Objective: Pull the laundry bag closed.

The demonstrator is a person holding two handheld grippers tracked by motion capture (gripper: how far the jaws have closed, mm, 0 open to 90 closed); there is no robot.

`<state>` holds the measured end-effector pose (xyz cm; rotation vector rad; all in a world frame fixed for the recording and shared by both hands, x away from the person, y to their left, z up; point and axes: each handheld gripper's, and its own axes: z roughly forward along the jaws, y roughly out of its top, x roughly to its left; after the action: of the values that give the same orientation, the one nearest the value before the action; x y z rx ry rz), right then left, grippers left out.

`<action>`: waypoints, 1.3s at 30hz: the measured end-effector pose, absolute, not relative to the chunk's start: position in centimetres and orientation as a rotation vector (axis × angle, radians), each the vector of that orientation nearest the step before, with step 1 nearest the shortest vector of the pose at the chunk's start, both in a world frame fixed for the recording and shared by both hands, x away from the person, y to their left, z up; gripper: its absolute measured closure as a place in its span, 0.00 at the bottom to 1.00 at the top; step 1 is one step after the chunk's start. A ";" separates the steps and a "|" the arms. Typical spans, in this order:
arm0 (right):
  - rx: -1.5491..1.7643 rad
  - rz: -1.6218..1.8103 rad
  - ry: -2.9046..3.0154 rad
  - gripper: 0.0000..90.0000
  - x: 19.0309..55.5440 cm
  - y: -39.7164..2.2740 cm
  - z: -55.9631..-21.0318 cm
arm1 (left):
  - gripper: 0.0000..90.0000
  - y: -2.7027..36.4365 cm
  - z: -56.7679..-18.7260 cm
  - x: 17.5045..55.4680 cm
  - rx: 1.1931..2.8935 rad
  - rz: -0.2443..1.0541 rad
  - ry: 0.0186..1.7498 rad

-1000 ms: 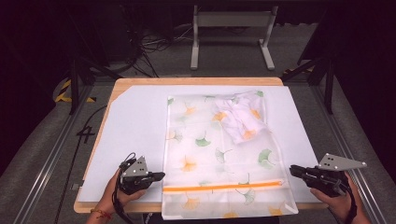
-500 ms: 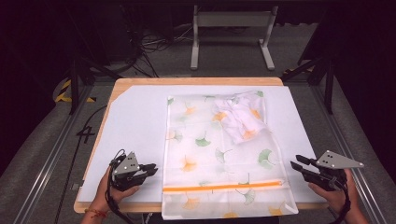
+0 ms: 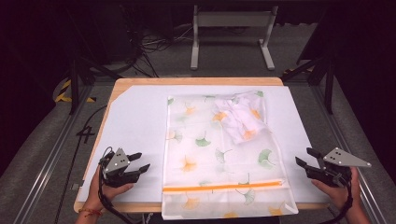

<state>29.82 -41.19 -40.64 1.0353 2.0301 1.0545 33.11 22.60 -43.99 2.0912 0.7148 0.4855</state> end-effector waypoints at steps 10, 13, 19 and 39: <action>1.066 0.997 1.959 0.20 30.2 -41.8 -41.5 | 0.16 24.7 -44.6 33.9 2.036 0.535 0.858; 1.086 1.016 1.948 0.14 30.3 -42.0 -41.8 | 0.11 24.8 -44.7 34.0 2.028 0.545 0.867; 1.109 1.018 1.946 0.09 30.5 -42.3 -42.2 | 0.08 24.8 -44.8 33.8 2.022 0.539 0.870; 1.092 0.972 1.948 0.11 30.1 -41.3 -42.5 | 0.09 24.2 -44.9 33.8 2.029 0.509 0.850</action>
<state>30.06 -41.31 -42.49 1.0923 1.9479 0.9718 33.77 24.17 -44.91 2.0289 0.8499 0.5093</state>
